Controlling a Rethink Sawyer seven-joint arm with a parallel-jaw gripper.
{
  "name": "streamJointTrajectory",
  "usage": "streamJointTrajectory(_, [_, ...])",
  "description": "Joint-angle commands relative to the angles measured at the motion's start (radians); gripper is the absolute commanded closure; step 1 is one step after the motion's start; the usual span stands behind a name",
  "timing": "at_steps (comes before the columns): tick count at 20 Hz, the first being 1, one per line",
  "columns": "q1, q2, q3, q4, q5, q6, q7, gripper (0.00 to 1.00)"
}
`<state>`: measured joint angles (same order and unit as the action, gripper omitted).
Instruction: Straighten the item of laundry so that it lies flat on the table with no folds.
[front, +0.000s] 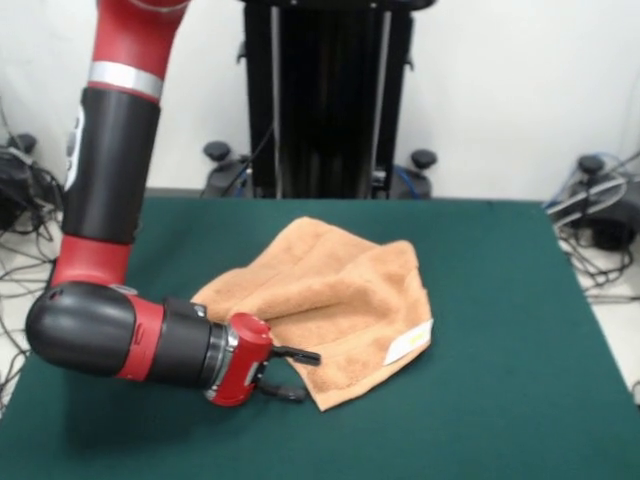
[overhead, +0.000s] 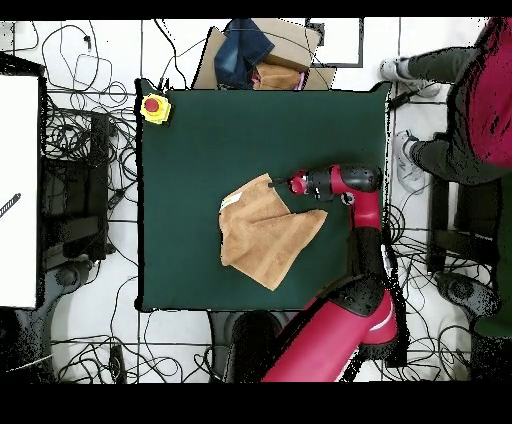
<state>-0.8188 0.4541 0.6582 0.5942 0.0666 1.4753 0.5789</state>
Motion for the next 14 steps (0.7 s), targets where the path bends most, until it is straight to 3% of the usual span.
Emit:
streamJointTrajectory(1, [-0.050,0.187,-0.297,0.067,-0.246,-0.251,0.015,0.00])
streamJointTrajectory(14, [-0.070,0.194,-0.274,0.125,-0.163,-0.209,0.033,0.00])
